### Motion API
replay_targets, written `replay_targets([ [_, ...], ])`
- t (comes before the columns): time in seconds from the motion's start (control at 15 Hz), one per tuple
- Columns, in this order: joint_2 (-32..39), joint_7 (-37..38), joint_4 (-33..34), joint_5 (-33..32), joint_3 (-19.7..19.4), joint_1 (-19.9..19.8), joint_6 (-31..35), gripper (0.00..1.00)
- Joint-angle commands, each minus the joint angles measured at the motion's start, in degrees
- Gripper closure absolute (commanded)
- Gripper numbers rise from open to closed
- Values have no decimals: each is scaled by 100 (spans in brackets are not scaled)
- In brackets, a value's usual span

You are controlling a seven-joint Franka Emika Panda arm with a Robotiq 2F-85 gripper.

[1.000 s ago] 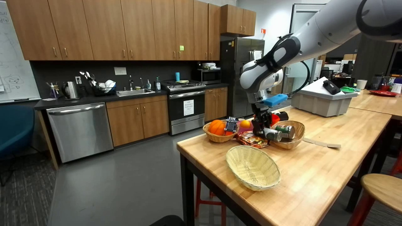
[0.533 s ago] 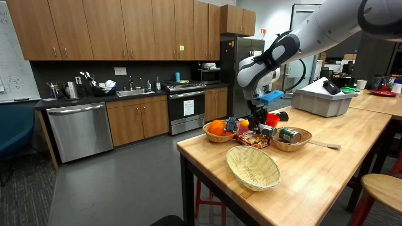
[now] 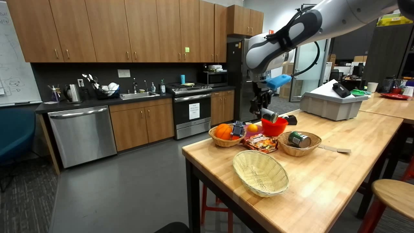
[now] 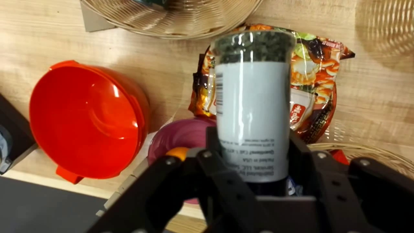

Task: Remove the container from the basket on the right and put it on the orange packet

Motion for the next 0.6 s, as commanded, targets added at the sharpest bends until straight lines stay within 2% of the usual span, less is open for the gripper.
replay_targets([
  [0.0,-117,28,-193,-11,35,99,158,76],
  [0.33,11,81,-572,-141,49,200,132,76],
  [0.53,33,173,-789,-59,-55,88,173,76],
])
